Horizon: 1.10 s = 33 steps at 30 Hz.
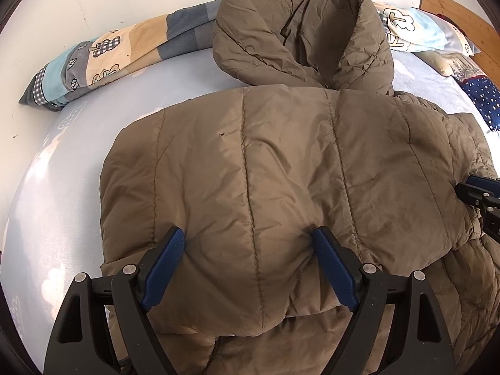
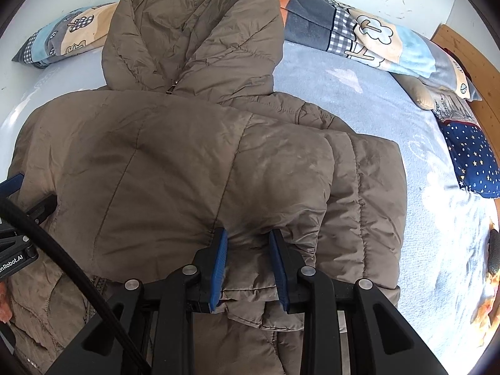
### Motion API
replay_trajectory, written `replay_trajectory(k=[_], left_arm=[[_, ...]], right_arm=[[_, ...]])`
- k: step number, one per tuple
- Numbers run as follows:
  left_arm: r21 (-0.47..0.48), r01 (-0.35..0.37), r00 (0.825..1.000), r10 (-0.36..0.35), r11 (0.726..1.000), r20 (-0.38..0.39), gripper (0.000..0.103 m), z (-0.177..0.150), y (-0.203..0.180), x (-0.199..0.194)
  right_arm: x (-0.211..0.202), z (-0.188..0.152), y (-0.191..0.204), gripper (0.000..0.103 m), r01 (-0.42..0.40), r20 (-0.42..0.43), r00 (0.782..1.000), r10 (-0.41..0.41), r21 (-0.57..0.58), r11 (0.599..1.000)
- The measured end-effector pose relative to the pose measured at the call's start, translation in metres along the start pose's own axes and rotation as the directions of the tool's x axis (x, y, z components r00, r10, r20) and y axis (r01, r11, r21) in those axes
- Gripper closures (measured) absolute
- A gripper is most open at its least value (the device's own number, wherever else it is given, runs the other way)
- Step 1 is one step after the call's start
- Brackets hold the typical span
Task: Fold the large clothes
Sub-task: 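Fold the hem up toward the hood with the right tool while the left tool smooths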
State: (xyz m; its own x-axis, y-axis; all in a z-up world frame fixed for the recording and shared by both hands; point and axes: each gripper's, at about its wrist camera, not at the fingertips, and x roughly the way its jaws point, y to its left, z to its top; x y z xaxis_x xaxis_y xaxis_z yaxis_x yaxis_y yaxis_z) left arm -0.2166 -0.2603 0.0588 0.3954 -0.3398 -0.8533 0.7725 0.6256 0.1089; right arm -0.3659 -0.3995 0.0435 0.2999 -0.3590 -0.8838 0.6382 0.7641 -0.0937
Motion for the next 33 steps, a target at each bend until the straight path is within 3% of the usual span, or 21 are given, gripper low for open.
replay_trajectory(k=[22,26,29,33], left_arm=[[-0.019,0.016,1.000,-0.016,1.000,-0.002,0.016,0.002,0.005,-0.002],[-0.034,0.012,0.997,-0.010,0.999,0.070,0.016,0.011,0.018,-0.030],[-0.102,-0.007,0.991,0.021,0.995,0.132,0.016,0.017,0.046,-0.052],[-0.247,0.005,0.996,0.018,0.969,0.091,0.016,0.016,0.094,-0.046]], right_arm=[[0.002,0.002,-0.001,0.073,0.000,-0.009,1.000,0.000,0.000,1.000],[-0.010,0.006,-0.012,0.073,-0.052,-0.006,0.999,0.052,0.047,0.998],[-0.033,0.010,-0.027,0.071,-0.103,0.056,0.994,0.099,0.086,0.991],[-0.058,0.011,-0.060,0.069,-0.123,0.139,0.985,0.101,0.163,0.979]])
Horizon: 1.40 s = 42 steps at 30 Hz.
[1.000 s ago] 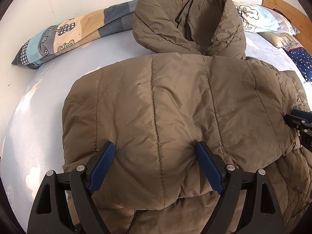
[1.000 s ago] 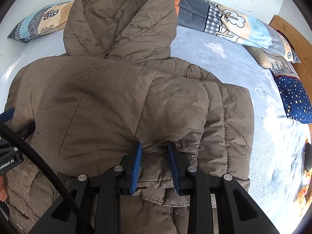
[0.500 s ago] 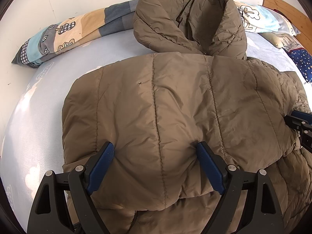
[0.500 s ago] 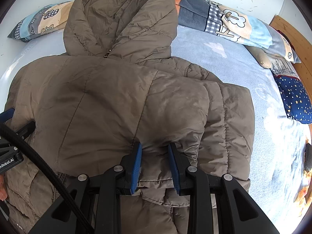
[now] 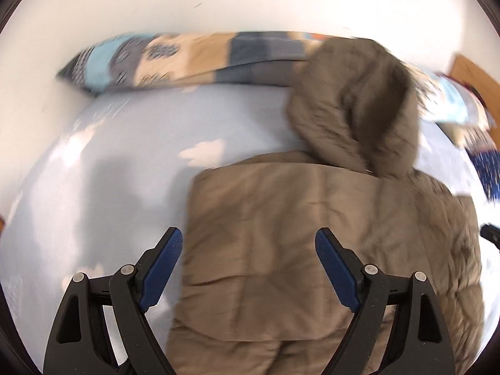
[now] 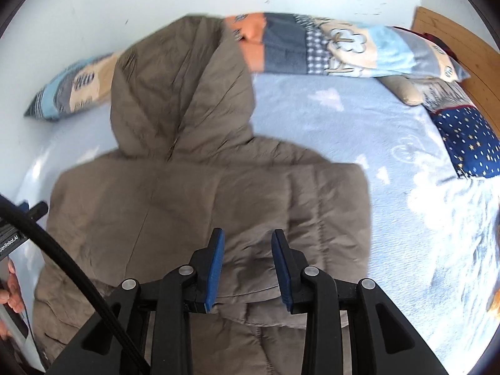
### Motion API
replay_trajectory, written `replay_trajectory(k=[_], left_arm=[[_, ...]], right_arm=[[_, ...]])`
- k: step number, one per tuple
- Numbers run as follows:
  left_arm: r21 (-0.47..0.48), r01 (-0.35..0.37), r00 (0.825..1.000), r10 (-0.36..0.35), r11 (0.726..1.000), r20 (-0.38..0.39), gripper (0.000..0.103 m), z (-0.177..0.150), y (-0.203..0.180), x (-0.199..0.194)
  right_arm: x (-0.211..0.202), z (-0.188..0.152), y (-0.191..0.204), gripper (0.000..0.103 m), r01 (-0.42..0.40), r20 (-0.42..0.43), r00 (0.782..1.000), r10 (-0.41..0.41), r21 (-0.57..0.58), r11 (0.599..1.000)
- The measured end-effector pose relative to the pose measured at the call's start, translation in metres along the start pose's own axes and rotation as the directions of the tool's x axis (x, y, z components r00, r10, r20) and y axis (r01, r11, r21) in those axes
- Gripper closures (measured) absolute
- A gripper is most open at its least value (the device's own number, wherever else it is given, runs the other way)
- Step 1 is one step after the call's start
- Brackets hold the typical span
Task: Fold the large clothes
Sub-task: 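Fold the hem up toward the hood with the right tool while the left tool smooths, then close both tools on the jacket hood and lift it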
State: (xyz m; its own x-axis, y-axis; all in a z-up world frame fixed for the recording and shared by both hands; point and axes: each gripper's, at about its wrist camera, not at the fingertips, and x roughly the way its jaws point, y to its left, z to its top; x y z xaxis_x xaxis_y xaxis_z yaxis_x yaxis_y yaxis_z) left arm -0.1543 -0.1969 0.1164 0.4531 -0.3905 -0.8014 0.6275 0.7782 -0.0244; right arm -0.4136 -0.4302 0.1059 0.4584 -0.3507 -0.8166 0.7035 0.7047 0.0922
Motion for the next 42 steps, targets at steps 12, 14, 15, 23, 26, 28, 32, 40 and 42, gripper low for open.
replay_trajectory(k=[12,14,15,23,26,28,32,40,42], left_arm=[[-0.096,-0.071,0.981,0.052,0.993,-0.188,0.016,-0.011,0.052,0.054],[-0.052,-0.072,0.973,0.059,0.996,-0.224,0.016,-0.019,0.043,0.066],[-0.035,-0.075,0.971,0.065,0.997,-0.228,0.016,-0.020,0.041,0.069],[-0.107,0.028,0.998,-0.033,0.994,-0.047,0.016,0.027,0.045,0.015],[-0.101,0.066,0.997,-0.061,0.993,0.044,0.016,0.054,0.041,-0.006],[-0.094,0.114,0.992,-0.108,0.989,0.070,0.016,0.078,0.037,-0.009],[-0.060,0.188,0.981,-0.185,0.980,0.052,0.016,0.131,0.019,0.003],[0.076,0.230,0.973,-0.230,0.970,-0.016,0.016,0.208,-0.047,0.065],[0.088,0.233,0.972,-0.233,0.968,-0.011,0.016,0.225,-0.061,0.084]], right_arm=[[0.007,0.008,-0.053,0.069,-0.004,-0.037,0.999,0.010,0.145,0.989],[0.022,0.004,-0.049,0.069,-0.010,-0.084,0.996,0.022,0.134,0.991],[0.031,0.001,-0.044,0.069,-0.010,-0.115,0.993,0.024,0.119,0.993],[0.008,0.015,-0.035,0.059,-0.011,-0.044,0.999,0.013,0.048,0.999],[-0.015,0.041,-0.038,0.052,-0.048,0.023,0.999,0.046,0.067,0.997],[-0.024,0.068,-0.032,0.052,-0.060,0.042,0.997,0.058,0.054,0.997],[-0.029,0.138,-0.015,0.046,-0.129,0.040,0.991,0.127,0.026,0.991],[0.036,0.241,0.004,0.036,-0.165,-0.020,0.986,0.164,-0.013,0.986],[0.062,0.257,0.009,0.036,-0.133,-0.035,0.991,0.132,-0.029,0.991]])
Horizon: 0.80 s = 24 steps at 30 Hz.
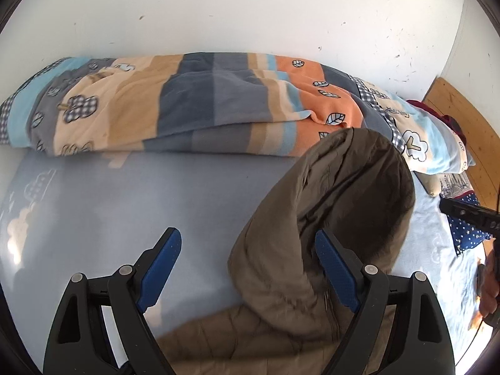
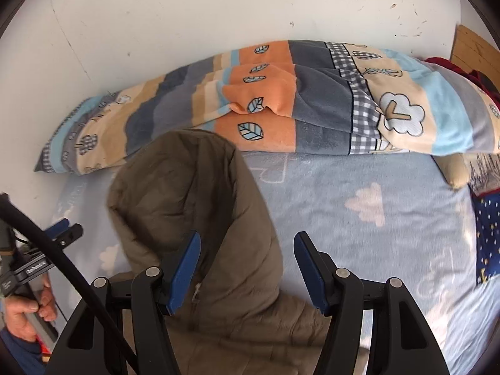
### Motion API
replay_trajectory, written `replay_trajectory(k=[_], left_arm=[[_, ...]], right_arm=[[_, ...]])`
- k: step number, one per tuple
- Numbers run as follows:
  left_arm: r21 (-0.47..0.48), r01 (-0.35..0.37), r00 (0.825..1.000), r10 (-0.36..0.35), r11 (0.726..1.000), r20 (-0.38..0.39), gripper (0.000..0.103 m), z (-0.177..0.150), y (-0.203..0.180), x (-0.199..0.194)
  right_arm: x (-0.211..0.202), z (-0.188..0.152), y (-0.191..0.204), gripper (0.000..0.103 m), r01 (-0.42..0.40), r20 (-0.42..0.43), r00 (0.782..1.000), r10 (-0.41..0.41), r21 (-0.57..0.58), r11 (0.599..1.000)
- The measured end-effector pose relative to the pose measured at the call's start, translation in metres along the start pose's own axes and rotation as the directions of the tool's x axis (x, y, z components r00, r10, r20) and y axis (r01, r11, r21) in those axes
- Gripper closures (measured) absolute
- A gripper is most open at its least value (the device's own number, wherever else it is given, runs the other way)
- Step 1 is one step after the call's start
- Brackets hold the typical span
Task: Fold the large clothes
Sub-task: 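Close both tools on the jacket hood and lift it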
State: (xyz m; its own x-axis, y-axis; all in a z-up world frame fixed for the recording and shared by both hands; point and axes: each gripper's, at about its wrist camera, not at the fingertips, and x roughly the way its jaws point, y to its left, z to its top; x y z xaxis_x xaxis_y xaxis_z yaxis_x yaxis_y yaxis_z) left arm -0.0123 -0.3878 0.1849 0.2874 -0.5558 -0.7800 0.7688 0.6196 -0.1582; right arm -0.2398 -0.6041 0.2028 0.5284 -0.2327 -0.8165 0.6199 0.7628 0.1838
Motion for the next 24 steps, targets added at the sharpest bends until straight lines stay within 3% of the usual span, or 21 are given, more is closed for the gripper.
replay_trajectory(k=[3,6,7,8,9,10,11,12,15,17,24], left_arm=[[-0.043,0.017,1.000,-0.017,0.999,0.012,0.016,0.012,-0.003,0.025],[-0.064,0.048,0.999,-0.046,0.997,0.029,0.016,0.019,-0.005,0.049],[-0.062,0.050,0.998,-0.047,0.997,0.046,0.016,0.021,-0.008,0.054],[-0.059,0.053,0.997,-0.049,0.997,0.060,0.019,0.022,-0.012,0.059],[-0.057,0.053,0.997,-0.050,0.997,0.066,0.041,0.024,-0.015,0.064],[-0.061,0.073,0.996,-0.070,0.995,0.051,0.060,0.025,-0.017,0.070],[-0.072,0.094,0.995,-0.092,0.993,0.025,0.093,0.025,-0.017,0.075],[-0.087,0.099,0.995,-0.099,0.991,0.003,0.094,0.024,-0.018,0.078],[-0.053,0.068,0.997,-0.066,0.996,0.040,0.094,0.015,-0.020,0.063],[-0.081,0.125,0.991,-0.122,0.989,0.048,0.094,0.007,-0.015,0.044],[-0.030,0.199,0.976,-0.196,0.979,0.096,0.094,-0.043,-0.009,-0.048]], right_arm=[[0.037,0.017,-0.005,0.036,0.042,-0.017,0.999,-0.042,0.004,0.999],[0.064,0.027,-0.009,0.037,0.023,-0.012,1.000,-0.023,0.016,1.000],[0.069,0.029,-0.009,0.040,0.014,-0.004,1.000,-0.014,0.012,1.000],[0.075,0.032,-0.007,0.051,0.004,0.007,1.000,-0.004,0.004,1.000],[0.081,0.033,-0.004,0.061,0.001,0.009,1.000,-0.001,-0.004,1.000],[0.087,0.034,-0.002,0.090,-0.003,-0.002,1.000,0.003,-0.007,1.000],[0.090,0.033,0.001,0.093,0.002,-0.010,1.000,-0.002,-0.011,1.000],[0.087,0.031,0.005,0.093,0.014,0.012,1.000,-0.014,-0.023,1.000],[0.068,0.023,0.013,0.094,0.003,0.031,1.000,-0.002,-0.036,0.999],[0.047,0.013,0.016,0.094,-0.014,0.057,0.998,0.016,-0.049,0.999],[-0.047,-0.042,0.024,0.094,-0.096,0.136,0.985,0.110,-0.110,0.989]])
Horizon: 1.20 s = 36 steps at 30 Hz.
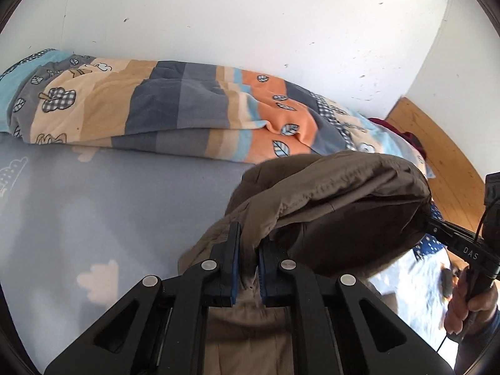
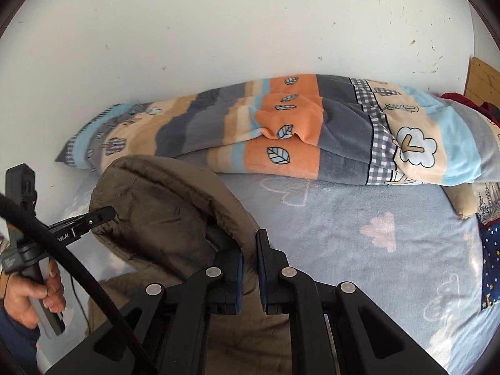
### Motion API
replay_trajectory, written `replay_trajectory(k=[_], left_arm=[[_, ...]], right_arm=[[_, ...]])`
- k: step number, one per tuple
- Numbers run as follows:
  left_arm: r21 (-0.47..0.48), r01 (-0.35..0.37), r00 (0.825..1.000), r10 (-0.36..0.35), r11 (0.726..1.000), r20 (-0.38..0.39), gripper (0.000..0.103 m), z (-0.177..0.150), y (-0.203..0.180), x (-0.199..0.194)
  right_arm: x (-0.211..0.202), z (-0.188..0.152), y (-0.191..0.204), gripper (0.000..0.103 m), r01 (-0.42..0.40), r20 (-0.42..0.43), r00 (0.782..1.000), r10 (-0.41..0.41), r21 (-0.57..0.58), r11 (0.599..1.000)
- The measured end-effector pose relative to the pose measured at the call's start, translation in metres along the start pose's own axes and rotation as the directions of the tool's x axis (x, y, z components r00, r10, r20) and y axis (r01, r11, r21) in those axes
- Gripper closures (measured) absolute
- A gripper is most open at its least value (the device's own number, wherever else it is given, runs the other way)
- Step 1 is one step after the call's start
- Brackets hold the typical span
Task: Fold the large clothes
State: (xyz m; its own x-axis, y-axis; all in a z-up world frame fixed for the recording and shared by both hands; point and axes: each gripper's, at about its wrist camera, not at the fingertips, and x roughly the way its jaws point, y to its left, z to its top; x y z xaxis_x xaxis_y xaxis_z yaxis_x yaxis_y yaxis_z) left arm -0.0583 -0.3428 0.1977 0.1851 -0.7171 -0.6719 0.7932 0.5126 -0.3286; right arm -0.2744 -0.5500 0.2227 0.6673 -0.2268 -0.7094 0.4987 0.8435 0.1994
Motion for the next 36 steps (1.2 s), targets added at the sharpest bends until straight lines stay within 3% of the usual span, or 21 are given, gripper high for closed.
replay_trajectory(k=[3,8,13,15,17,19,21,24,28,32,36], left_arm=[[0.022,0.018,1.000,-0.018,1.000,-0.018,0.094,-0.041,-0.005,-0.037],[0.043,-0.002,0.995,0.006,0.999,-0.103,0.093,-0.123,-0.009,-0.056],[0.015,-0.075,0.966,0.077,0.997,-0.247,0.093,-0.199,-0.003,-0.024],[0.023,-0.109,0.962,0.112,0.994,-0.251,0.093,-0.217,-0.004,-0.019],[0.045,-0.125,0.961,0.133,0.991,-0.244,0.092,-0.219,-0.011,-0.026],[0.030,-0.099,0.968,0.103,0.995,-0.229,0.080,-0.217,-0.016,-0.040],[0.018,-0.095,0.973,0.096,0.995,-0.209,0.060,-0.219,-0.018,-0.058],[0.020,-0.109,0.983,0.111,0.994,-0.146,0.060,-0.222,-0.022,-0.087],[0.052,-0.137,0.990,0.138,0.989,-0.012,0.059,-0.204,-0.036,-0.105],[0.006,-0.104,0.993,0.103,0.995,0.053,0.053,-0.170,-0.052,-0.085],[0.017,-0.127,0.988,0.125,0.992,0.091,0.053,-0.161,-0.061,-0.042]], right_arm=[[-0.033,-0.035,0.015,0.094,-0.024,-0.002,1.000,0.024,-0.041,0.999],[-0.056,-0.115,0.029,0.094,-0.005,-0.046,0.999,0.002,-0.079,0.997],[-0.021,-0.201,0.035,0.094,0.035,-0.213,0.976,-0.049,-0.073,0.997],[-0.001,-0.225,0.036,0.094,0.087,-0.264,0.958,-0.108,-0.089,0.992],[0.005,-0.232,0.039,0.091,0.114,-0.260,0.955,-0.143,-0.122,0.986],[0.000,-0.230,0.042,0.089,0.126,-0.277,0.947,-0.162,-0.144,0.982],[-0.012,-0.230,0.039,0.089,0.108,-0.275,0.952,-0.134,-0.109,0.988],[-0.031,-0.238,0.031,0.088,0.075,-0.303,0.949,-0.088,-0.055,0.996],[-0.071,-0.223,0.018,0.088,0.055,-0.208,0.977,-0.045,0.042,0.998],[-0.091,-0.182,0.019,0.087,0.000,-0.045,0.999,0.008,0.170,0.985],[-0.065,-0.169,0.047,0.075,0.001,0.039,0.999,-0.007,0.147,0.989]])
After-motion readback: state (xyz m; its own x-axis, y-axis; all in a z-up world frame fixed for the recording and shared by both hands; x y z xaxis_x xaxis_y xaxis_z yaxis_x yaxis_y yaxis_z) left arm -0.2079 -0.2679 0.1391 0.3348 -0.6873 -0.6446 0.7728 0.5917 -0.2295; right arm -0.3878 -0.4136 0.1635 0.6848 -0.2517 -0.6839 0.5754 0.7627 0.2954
